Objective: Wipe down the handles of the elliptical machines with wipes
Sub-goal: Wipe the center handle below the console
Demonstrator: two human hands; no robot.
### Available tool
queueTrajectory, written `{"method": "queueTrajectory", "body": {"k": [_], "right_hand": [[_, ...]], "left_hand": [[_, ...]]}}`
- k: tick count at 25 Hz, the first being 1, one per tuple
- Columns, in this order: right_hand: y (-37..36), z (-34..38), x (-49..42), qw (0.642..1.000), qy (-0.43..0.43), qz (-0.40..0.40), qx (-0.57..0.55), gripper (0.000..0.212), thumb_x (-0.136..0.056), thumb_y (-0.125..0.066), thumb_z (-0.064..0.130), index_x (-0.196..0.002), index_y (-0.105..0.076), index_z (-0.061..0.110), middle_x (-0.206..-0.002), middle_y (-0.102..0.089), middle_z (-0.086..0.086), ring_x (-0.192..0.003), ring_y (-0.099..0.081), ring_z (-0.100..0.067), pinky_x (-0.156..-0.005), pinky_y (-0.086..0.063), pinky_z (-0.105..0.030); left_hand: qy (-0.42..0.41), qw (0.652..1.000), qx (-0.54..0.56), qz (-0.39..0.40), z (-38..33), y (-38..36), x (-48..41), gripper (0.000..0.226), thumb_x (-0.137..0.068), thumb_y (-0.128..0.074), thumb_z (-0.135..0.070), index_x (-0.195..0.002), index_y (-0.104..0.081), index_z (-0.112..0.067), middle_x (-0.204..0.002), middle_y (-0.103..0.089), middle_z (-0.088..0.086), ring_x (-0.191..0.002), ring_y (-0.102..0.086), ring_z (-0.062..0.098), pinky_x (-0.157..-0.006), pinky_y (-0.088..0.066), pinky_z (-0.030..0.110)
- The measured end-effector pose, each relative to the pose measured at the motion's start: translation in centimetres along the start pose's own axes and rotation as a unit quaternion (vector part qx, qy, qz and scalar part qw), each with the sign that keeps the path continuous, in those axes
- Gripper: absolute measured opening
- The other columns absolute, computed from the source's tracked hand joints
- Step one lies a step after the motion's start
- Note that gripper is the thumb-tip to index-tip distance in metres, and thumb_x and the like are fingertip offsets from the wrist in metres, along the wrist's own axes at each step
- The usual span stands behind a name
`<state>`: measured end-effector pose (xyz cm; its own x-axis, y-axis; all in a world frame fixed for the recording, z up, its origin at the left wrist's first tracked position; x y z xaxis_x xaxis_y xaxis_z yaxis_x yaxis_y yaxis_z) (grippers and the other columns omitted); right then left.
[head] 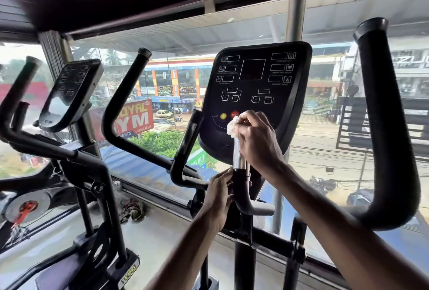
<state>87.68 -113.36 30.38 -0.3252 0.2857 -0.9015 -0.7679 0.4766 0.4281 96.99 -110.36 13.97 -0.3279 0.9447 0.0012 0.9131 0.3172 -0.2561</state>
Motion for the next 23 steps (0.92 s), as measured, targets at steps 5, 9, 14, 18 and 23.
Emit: {"method": "queueTrajectory", "body": {"k": [5, 9, 14, 18, 23], "right_hand": [[0.2, -0.1, 2.2, 0.999, 0.012, 0.006, -0.035, 0.007, -0.089, -0.081, 0.012, -0.095, -0.082, 0.01, -0.101, -0.063, 0.004, -0.096, -0.06, -0.018, -0.081, -0.055, -0.025], [0.3, 0.1, 3.2, 0.998, -0.012, -0.026, -0.047, 0.005, -0.088, -0.08, 0.011, -0.093, -0.082, 0.011, -0.102, -0.063, 0.005, -0.094, -0.062, -0.017, -0.086, -0.044, -0.014], [0.8, -1.2, 0.0, 0.996, -0.038, -0.075, -0.034, 0.006, -0.092, -0.077, 0.011, -0.094, -0.08, 0.007, -0.102, -0.065, -0.001, -0.095, -0.062, -0.021, -0.08, -0.057, -0.029], [0.0, -0.5, -0.2, 0.997, -0.043, -0.059, -0.029, 0.003, -0.088, -0.078, 0.005, -0.085, -0.079, 0.007, -0.098, -0.064, 0.0, -0.092, -0.061, -0.021, -0.074, -0.056, -0.029], [1.5, -3.9, 0.0, 0.979, -0.131, -0.136, -0.078, 0.01, -0.094, -0.073, 0.015, -0.1, -0.08, 0.012, -0.098, -0.068, 0.0, -0.087, -0.066, -0.017, -0.077, -0.053, -0.024]], "left_hand": [[-0.006, 1.0, 0.005, 0.011, -0.1, -0.1, 0.0, 0.034, -0.107, -0.044, -0.021, -0.105, -0.076, -0.007, -0.103, -0.078, 0.011, -0.093, -0.074, 0.019, -0.081, -0.05, 0.031], [-0.009, 1.0, -0.008, 0.008, -0.1, -0.1, 0.1, 0.033, -0.107, -0.044, -0.02, -0.102, -0.074, -0.008, -0.098, -0.078, 0.009, -0.089, -0.074, 0.017, -0.076, -0.05, 0.028], [-0.021, 0.999, -0.036, -0.003, -0.8, -0.2, -0.4, 0.036, -0.101, -0.043, -0.014, -0.099, -0.078, -0.003, -0.098, -0.078, 0.018, -0.09, -0.075, 0.028, -0.087, -0.054, 0.04], [-0.021, 0.999, -0.032, 0.006, -0.6, -0.1, -0.6, 0.036, -0.101, -0.043, -0.015, -0.097, -0.078, -0.006, -0.098, -0.078, 0.019, -0.092, -0.075, 0.031, -0.093, -0.054, 0.045], [-0.02, 0.999, -0.025, -0.01, -0.4, 0.0, -0.9, 0.035, -0.104, -0.041, -0.014, -0.108, -0.072, 0.002, -0.102, -0.078, 0.019, -0.089, -0.074, 0.029, -0.085, -0.054, 0.038]]}}
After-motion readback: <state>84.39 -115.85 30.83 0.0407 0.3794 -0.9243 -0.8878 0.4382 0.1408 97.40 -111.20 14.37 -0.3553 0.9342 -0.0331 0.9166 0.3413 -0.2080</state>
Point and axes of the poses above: each hand's wrist, its own x-axis away from the middle knuckle, its own y-axis out of the back of the hand, z = x × y, the point moved 10 cm from there along -x, towards the middle knuckle
